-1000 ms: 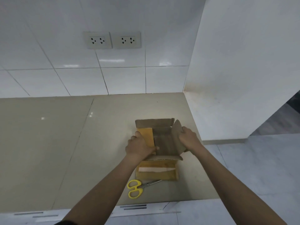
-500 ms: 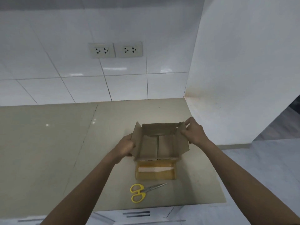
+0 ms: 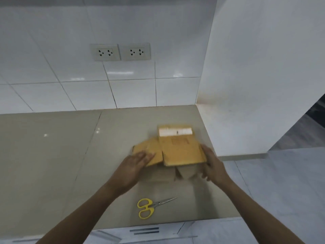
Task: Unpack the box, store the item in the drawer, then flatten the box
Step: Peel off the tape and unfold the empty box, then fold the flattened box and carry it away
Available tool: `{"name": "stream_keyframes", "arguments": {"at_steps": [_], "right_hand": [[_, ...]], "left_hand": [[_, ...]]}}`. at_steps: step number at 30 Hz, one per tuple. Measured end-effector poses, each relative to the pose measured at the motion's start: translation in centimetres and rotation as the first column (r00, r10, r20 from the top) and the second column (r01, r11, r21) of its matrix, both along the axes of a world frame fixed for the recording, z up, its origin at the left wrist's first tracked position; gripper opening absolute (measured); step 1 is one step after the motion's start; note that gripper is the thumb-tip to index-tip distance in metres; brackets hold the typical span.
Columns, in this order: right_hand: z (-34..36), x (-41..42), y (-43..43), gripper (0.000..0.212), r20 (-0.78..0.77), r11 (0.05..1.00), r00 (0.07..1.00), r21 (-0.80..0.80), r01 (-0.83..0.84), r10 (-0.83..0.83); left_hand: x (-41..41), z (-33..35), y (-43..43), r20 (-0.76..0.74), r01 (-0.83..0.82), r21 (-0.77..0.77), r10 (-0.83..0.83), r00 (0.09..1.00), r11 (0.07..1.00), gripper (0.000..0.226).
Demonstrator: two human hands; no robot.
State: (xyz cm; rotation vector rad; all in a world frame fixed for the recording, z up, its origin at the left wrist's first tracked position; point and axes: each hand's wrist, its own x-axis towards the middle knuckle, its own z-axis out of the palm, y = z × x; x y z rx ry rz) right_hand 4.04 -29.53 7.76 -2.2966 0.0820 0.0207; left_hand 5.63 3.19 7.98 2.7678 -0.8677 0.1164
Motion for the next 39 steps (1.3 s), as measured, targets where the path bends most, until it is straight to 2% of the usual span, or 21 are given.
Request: {"name": "stream_keyframes", "arguments": {"at_steps": [2, 3, 5, 7, 8, 9, 11, 14, 16, 20, 22, 24, 25, 26, 27, 29, 30, 31, 34, 36, 39], "right_hand": [[-1.3, -1.0, 0.5, 0.056, -0.259, 0.996, 0.965, 0.071, 0.052, -0.032], [-1.6, -1.3, 0.8, 0.052, -0.351, 0.994, 0.936, 0.09, 0.062, -0.027], [-1.7, -1.2, 0.9, 0.048, -0.469, 0.998, 0.883, 0.063, 0.028, 0.004], [-1.1, -0.4, 0.4, 0.052, -0.565, 0.999, 0.824, 0.035, -0.03, 0.045], [-0.6, 0.2, 0.1, 0.058, -0.609, 0.997, 0.791, 0.004, -0.073, 0.06], [-0.3, 0.9, -0.2, 0.066, -0.626, 0.99, 0.777, -0.051, -0.131, 0.071], [-0.2, 2.3, -0.2, 0.074, -0.531, 0.963, 0.842, -0.17, -0.21, 0.09], [-0.7, 3.8, 1.4, 0.064, -0.306, 0.92, 0.94, -0.305, -0.246, 0.15], [-2.0, 4.3, 2.9, 0.063, -0.324, 0.864, 0.927, -0.392, -0.315, 0.19], [-4.6, 4.5, 4.2, 0.066, -0.399, 0.753, 0.901, -0.537, -0.38, 0.17], [-4.6, 4.8, 4.0, 0.064, -0.375, 0.771, 0.911, -0.524, -0.361, 0.172], [-4.2, 5.3, 3.6, 0.06, -0.32, 0.837, 0.939, -0.473, -0.275, 0.127], [-4.1, 5.5, 3.4, 0.06, -0.27, 0.871, 0.961, -0.456, -0.181, 0.058], [-4.0, 5.5, 3.3, 0.06, -0.218, 0.895, 0.975, -0.443, -0.063, -0.039], [-3.8, 5.5, 3.2, 0.06, -0.186, 0.903, 0.973, -0.427, 0.044, -0.135], [-3.7, 5.1, 3.1, 0.062, -0.177, 0.9, 0.961, -0.42, 0.121, -0.212], [-3.8, 4.9, 3.3, 0.063, -0.175, 0.898, 0.963, -0.424, 0.116, -0.207], [-3.9, 4.7, 3.4, 0.064, -0.177, 0.901, 0.964, -0.421, 0.106, -0.197], [-3.8, 4.1, 4.0, 0.067, -0.165, 0.925, 0.968, -0.361, 0.118, -0.188], [-3.2, 3.8, 4.1, 0.064, -0.143, 0.963, 0.971, -0.221, 0.156, -0.19], [-1.8, 3.4, 3.6, 0.058, -0.107, 0.987, 0.982, 0.009, 0.159, -0.158]], "left_hand": [[-1.4, -3.1, 0.4, -0.09, 0.048, 0.195, -0.031, 0.995, 0.98, 0.112], [-1.9, -4.3, 0.5, -0.115, 0.073, 0.251, -0.046, 0.992, 0.965, 0.112], [-2.5, -5.4, 0.6, -0.181, 0.089, 0.279, -0.038, 0.983, 0.956, 0.084], [-2.3, -5.8, 0.5, -0.107, 0.041, 0.282, -0.011, 0.994, 0.959, 0.053], [-1.9, -5.4, 0.3, -0.089, 0.009, 0.263, 0.015, 0.996, 0.965, 0.048], [-1.4, -4.9, 0.0, -0.1, -0.015, 0.219, 0.038, 0.994, 0.975, 0.055], [-0.2, -4.0, -1.0, -0.155, -0.092, 0.141, 0.114, 0.981, 0.986, 0.071], [2.0, -3.5, -3.1, -0.341, -0.193, 0.172, 0.242, 0.908, 0.966, 0.084], [2.8, -4.0, -4.6, -0.443, -0.22, 0.224, 0.3, 0.845, 0.949, 0.087], [3.1, -5.4, -6.4, -0.386, -0.275, 0.341, 0.401, 0.831, 0.899, 0.076], [3.5, -5.3, -6.6, -0.392, -0.329, 0.302, 0.431, 0.813, 0.895, 0.066], [4.0, -4.5, -6.7, -0.468, -0.425, 0.189, 0.461, 0.754, 0.885, 0.056], [4.1, -4.1, -6.8, -0.488, -0.53, 0.107, 0.509, 0.709, 0.841, 0.052], [4.1, -3.8, -6.9, -0.483, -0.666, 0.035, 0.596, 0.642, 0.745, 0.049], [4.1, -3.6, -6.9, -0.457, -0.799, 0.001, 0.711, 0.534, 0.601, 0.05], [3.6, -3.2, -6.7, -0.434, -0.949, 0.064, 0.865, 0.253, 0.31, 0.056], [3.2, -3.1, -6.6, -0.457, -0.965, 0.11, 0.875, 0.163, 0.237, 0.059], [3.0, -3.2, -6.5, -0.49, -0.965, 0.143, 0.863, 0.122, 0.218, 0.062], [2.8, -3.4, -5.9, -0.581, -0.96, 0.144, 0.806, 0.114, 0.24, 0.066], [2.7, -3.1, -5.1, -0.641, -0.964, 0.107, 0.758, 0.121, 0.245, 0.073], [2.4, -2.2, -3.5, -0.716, -0.959, -0.04, 0.662, 0.223, 0.28, 0.062]]}}
